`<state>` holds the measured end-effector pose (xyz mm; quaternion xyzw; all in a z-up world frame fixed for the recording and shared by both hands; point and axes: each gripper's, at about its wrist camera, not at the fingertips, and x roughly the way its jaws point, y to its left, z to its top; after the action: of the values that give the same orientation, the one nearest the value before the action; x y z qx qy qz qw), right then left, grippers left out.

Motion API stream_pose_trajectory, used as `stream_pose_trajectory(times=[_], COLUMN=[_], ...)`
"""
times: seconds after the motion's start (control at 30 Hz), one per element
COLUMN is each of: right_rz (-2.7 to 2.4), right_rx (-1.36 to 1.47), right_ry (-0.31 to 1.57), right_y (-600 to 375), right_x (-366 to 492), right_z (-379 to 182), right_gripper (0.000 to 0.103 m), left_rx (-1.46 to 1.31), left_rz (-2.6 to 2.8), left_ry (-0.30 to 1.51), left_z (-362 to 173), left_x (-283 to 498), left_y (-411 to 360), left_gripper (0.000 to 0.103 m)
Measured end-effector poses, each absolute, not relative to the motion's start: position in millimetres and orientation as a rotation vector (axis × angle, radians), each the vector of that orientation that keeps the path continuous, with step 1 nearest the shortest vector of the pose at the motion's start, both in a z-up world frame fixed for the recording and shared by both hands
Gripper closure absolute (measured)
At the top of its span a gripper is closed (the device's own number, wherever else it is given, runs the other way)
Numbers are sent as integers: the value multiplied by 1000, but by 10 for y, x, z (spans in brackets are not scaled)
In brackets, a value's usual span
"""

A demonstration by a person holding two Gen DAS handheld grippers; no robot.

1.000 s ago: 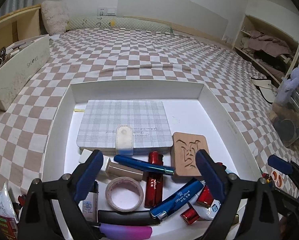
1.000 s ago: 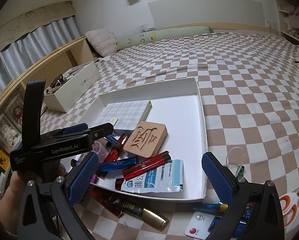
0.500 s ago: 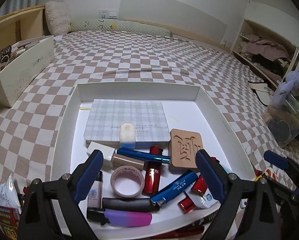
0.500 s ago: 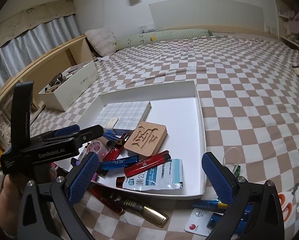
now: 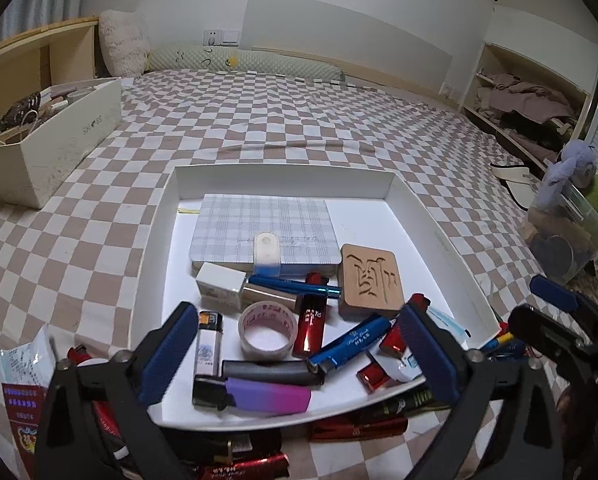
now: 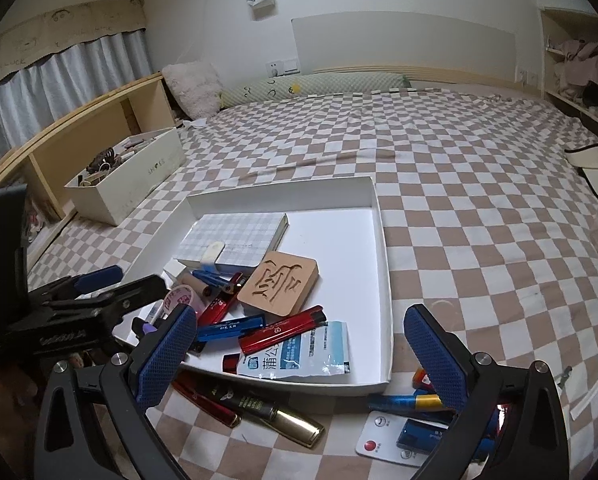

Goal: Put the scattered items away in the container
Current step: 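Withdraw both grippers from the tray toward the remaining lighters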

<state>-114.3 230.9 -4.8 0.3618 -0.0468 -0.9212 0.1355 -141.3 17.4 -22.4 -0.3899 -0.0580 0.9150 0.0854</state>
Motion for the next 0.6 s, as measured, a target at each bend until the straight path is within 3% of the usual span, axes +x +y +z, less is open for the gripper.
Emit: stream_pose_trajectory(times=[0.6], right_rz=[-2670], right_rx=[1054], right_ry=[-126], right_y=[2274], right_x=[-993], right_z=[2], right_gripper=[0], left_rx=[-1145], left_rz=[2756], left_ry=[-154], left_z=[-159], left_x=[-1122], left_y=[76], left_gripper=[0])
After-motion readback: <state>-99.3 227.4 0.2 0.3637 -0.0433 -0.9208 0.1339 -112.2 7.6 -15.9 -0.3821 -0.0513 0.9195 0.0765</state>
